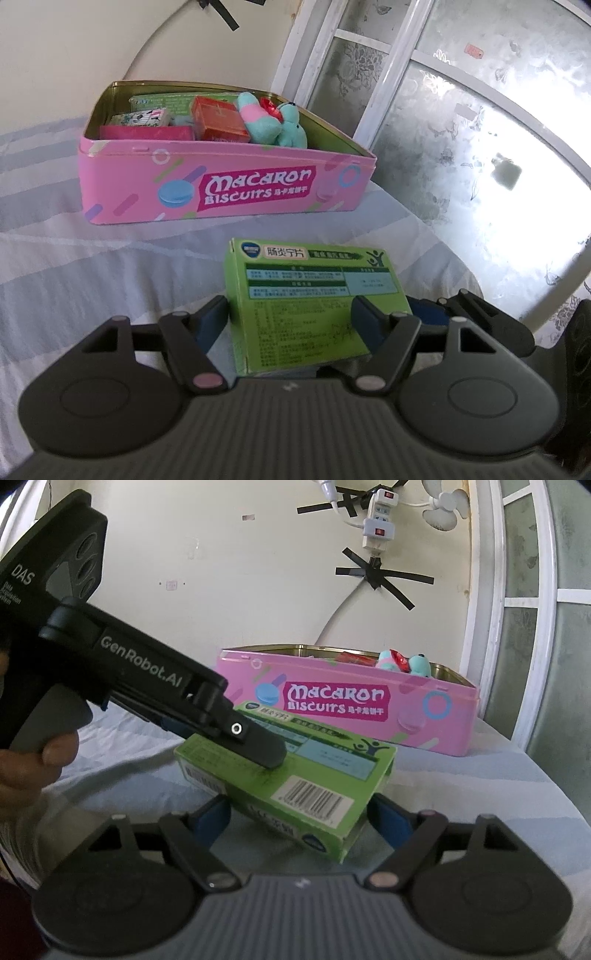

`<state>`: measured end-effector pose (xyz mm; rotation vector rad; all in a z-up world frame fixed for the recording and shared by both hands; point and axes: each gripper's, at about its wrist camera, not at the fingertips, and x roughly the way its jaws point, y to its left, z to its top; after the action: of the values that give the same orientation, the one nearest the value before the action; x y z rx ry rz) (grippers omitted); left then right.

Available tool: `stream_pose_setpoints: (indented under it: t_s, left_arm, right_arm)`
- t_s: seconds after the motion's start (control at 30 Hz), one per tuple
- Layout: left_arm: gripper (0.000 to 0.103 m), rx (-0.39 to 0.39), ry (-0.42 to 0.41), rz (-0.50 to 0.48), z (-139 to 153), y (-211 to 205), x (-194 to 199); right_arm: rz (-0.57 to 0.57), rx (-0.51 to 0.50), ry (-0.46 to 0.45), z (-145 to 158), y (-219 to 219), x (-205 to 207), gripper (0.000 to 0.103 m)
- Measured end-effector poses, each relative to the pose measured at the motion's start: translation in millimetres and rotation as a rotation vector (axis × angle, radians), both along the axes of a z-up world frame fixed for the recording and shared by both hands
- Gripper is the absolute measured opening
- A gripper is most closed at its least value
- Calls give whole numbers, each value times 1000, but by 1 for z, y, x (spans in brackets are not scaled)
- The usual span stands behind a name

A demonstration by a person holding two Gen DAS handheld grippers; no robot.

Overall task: Organize objects
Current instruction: 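Carry the toothpaste box with the right gripper toward the pink tin, then lower the toothpaste box into the tin and open the right gripper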

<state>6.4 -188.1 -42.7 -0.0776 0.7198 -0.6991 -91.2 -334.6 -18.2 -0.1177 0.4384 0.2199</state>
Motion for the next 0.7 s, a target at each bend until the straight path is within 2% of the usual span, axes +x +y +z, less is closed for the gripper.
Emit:
stream_pose_setpoints:
  t_s: [0.37,0.7]
  left_arm:
    - [75,3,-32,-9,14,-7,4]
    - [75,-16,-98,0,44,-12,16]
  right_arm:
    - [-11,8,-31,8,-3,1,84]
    - [-17,-7,-109,27,-2,17,84]
